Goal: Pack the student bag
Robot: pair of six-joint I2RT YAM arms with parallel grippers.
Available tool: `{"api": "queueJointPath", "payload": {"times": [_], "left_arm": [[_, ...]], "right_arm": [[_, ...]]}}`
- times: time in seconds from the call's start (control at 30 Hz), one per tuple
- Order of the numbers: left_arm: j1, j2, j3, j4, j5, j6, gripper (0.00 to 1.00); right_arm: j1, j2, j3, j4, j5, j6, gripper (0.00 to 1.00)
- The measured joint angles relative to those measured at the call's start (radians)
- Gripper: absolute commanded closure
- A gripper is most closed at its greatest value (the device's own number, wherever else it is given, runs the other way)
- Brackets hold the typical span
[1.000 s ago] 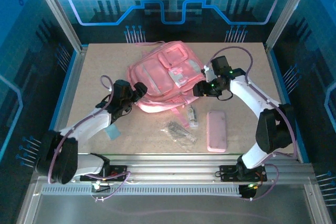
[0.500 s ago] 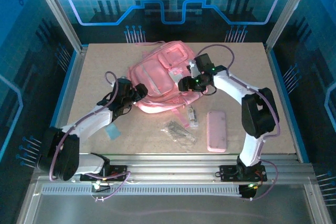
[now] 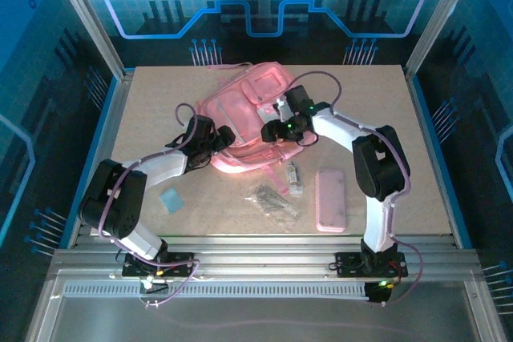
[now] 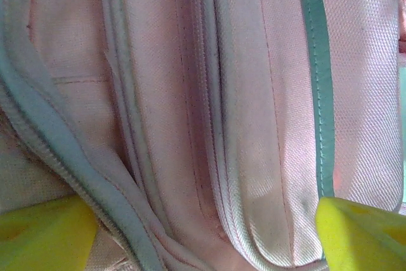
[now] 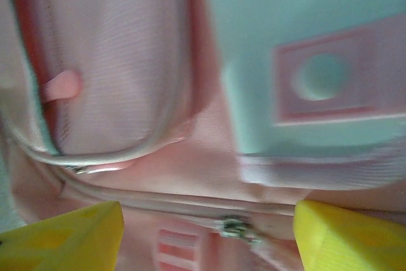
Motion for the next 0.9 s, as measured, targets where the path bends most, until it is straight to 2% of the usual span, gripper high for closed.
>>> {"api": "queueJointPath", "payload": {"times": [0.2,0.33,0.47,0.63,0.77,0.9], "left_arm": [[0.0,0.021,0.006,0.038,0.007,-0.021,0.11],[0.0,0.023,0.008,0.045,0.016,-0.023,0.11],[0.0,0.018,0.01,0.034,0.016,-0.011,0.1],[0.0,-0.039,0.027,-0.05,0.019,0.046,0.1],[-0.007,-0.089,0.083,-0.147,0.039,0.114,0.11],[-0.036,-0.109,0.158,-0.206,0.073,0.167,0.11]], "right_arm": [[0.082,0.0,-0.008,0.01,-0.043,0.032,0.3],[0.092,-0.023,-0.039,0.006,-0.058,0.048,0.29],[0.065,-0.093,-0.052,-0.019,-0.029,0.04,0.29],[-0.017,-0.165,-0.068,-0.023,0.003,0.032,0.29],[-0.062,-0.147,-0.083,-0.005,0.015,0.036,0.29],[-0.055,-0.07,-0.074,0.043,-0.008,0.058,0.3]]}}
